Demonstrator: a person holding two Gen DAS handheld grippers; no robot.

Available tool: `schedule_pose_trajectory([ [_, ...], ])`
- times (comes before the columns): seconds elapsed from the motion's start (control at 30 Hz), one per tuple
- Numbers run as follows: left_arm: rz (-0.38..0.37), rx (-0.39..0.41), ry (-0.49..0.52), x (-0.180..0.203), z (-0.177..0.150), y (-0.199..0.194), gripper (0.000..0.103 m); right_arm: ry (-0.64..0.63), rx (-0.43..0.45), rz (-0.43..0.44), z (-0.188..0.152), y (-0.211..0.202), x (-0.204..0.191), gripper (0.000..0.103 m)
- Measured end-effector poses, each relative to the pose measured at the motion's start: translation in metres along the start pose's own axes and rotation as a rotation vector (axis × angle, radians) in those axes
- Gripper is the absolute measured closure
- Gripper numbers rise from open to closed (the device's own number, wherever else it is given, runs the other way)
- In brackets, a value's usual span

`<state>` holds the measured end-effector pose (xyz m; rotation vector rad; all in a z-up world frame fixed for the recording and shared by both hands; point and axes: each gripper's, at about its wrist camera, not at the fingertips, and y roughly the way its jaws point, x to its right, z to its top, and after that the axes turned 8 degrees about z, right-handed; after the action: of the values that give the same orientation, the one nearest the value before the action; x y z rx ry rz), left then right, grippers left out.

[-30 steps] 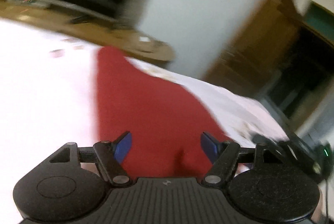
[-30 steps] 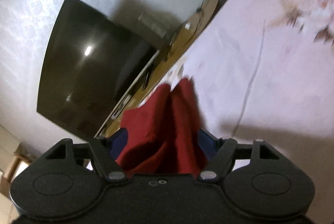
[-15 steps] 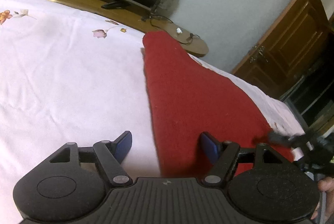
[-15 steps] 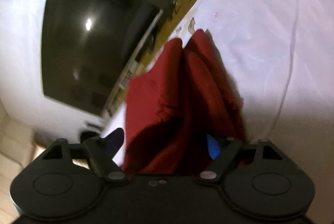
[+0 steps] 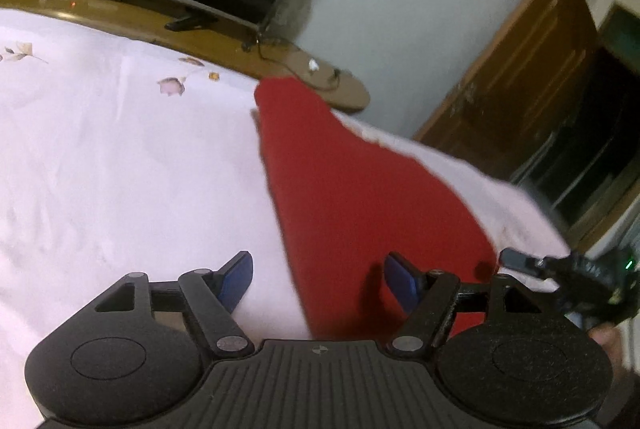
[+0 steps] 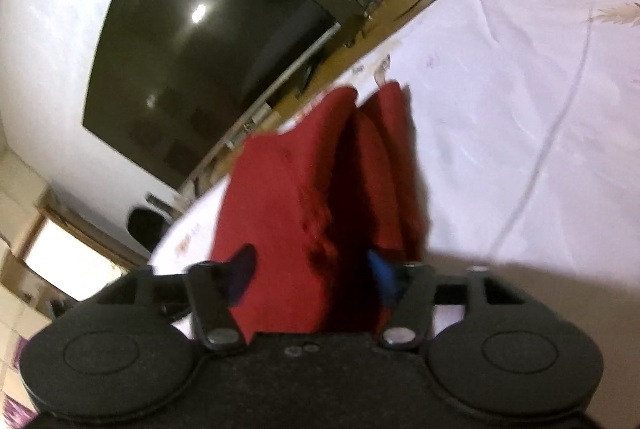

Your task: Fold small clothes

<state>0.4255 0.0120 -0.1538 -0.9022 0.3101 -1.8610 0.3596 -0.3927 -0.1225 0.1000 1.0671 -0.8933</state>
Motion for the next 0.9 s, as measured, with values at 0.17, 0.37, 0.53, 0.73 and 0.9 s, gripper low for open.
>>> schedule_pose_trajectory([
  [0.17,0.013,-0.001,-0.022,-0.002,0.017,0.017,0.032,0.064,0.025,0.059,0.017,0.019,0.012,0.039],
  [0.37,0.079,-0.039,-0.031,-0.002,0.025,0.051,0.032,0.024,0.013,0.041,0.031,0.056,0.01,0.051],
  [0.53,0.092,-0.03,-0.031,0.005,0.025,0.053,0.032,-0.226,-0.008,-0.148,0.026,0.064,-0.024,0.088],
  [0.73,0.063,-0.004,0.033,0.028,0.035,0.049,0.032,-0.335,0.071,-0.105,0.031,0.039,-0.055,0.089],
  [0.9,0.103,-0.07,0.056,0.029,0.027,0.07,0.026,-0.247,0.026,-0.169,0.031,0.049,-0.021,0.089],
])
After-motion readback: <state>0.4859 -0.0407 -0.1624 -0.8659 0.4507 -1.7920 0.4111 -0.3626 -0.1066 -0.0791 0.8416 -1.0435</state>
